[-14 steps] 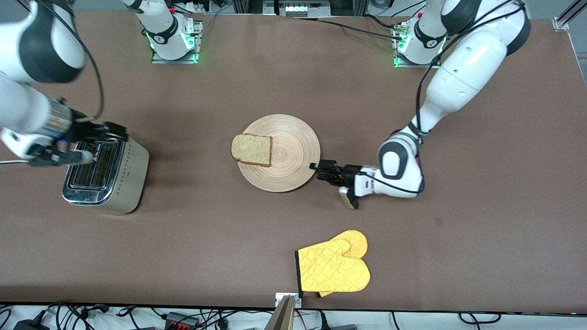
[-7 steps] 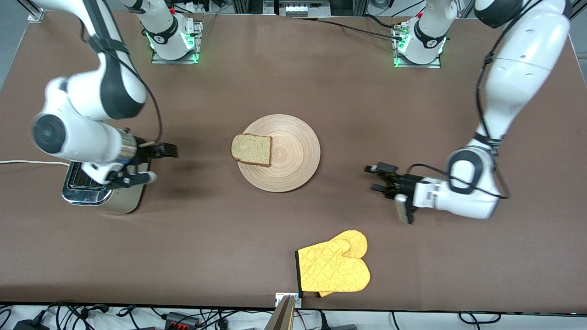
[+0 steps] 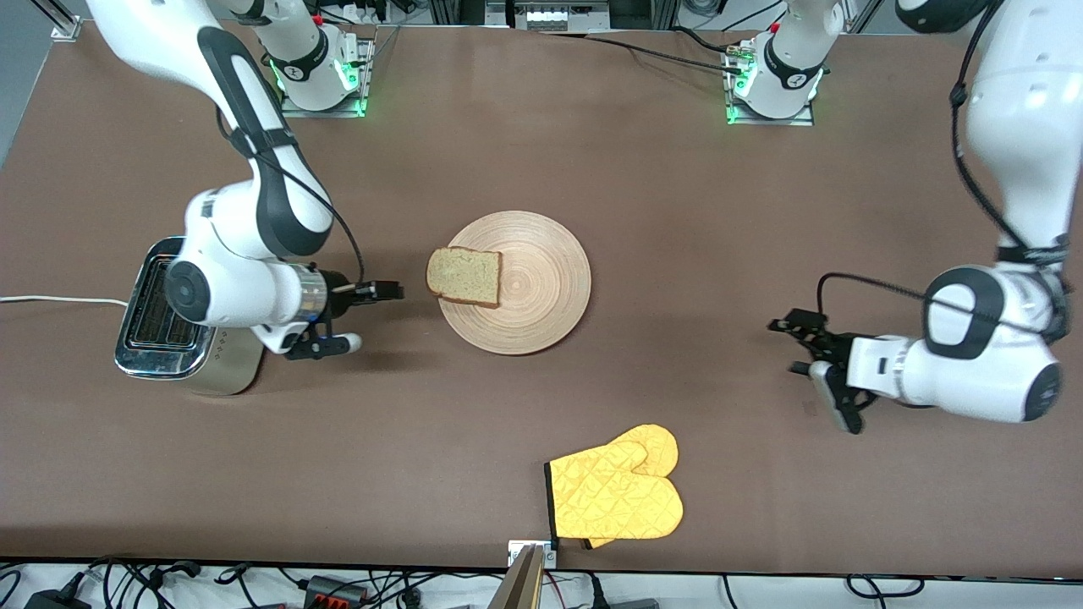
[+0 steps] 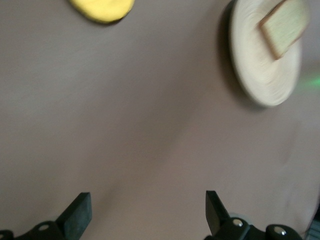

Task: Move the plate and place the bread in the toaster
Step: 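Release the plate with the left gripper while the right gripper reaches the bread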

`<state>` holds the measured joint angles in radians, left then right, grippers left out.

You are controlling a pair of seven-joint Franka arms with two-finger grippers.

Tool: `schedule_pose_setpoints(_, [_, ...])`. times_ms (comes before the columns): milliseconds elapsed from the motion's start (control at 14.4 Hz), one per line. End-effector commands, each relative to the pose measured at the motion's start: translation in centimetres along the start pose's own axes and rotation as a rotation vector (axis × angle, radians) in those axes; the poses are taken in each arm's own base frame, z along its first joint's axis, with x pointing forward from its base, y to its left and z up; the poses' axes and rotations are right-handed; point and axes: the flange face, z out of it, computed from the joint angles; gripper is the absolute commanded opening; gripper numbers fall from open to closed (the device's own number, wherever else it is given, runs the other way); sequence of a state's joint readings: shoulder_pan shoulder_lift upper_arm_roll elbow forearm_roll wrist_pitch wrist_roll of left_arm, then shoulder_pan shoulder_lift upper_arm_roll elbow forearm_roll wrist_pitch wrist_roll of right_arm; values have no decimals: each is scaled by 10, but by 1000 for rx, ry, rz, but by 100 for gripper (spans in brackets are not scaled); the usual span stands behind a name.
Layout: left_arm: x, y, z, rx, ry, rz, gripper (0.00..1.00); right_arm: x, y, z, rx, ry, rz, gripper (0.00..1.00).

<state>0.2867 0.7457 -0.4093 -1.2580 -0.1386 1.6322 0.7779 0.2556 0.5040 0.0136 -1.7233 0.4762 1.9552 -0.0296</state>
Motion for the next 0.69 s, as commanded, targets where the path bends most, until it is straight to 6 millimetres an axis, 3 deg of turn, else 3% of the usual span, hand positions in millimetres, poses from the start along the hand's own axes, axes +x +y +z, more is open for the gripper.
schedule_pose_setpoints(0, [-14,45,-58,164,-133,-103,100,-7,4,24,48,-33,57,100])
schedule_pose_setpoints(208, [-18,88,-100,300,-195,-199,100,-7,1,54,129,-76,110,100])
schedule_pose_setpoints(417, [-18,149,-138,429,-185,-287,100,-4,2,79,156,-99,138,100])
schedule_pose_setpoints(625, [-40,197,-160,513,-150,-487,100,-6,-4,92,148,-120,130,100])
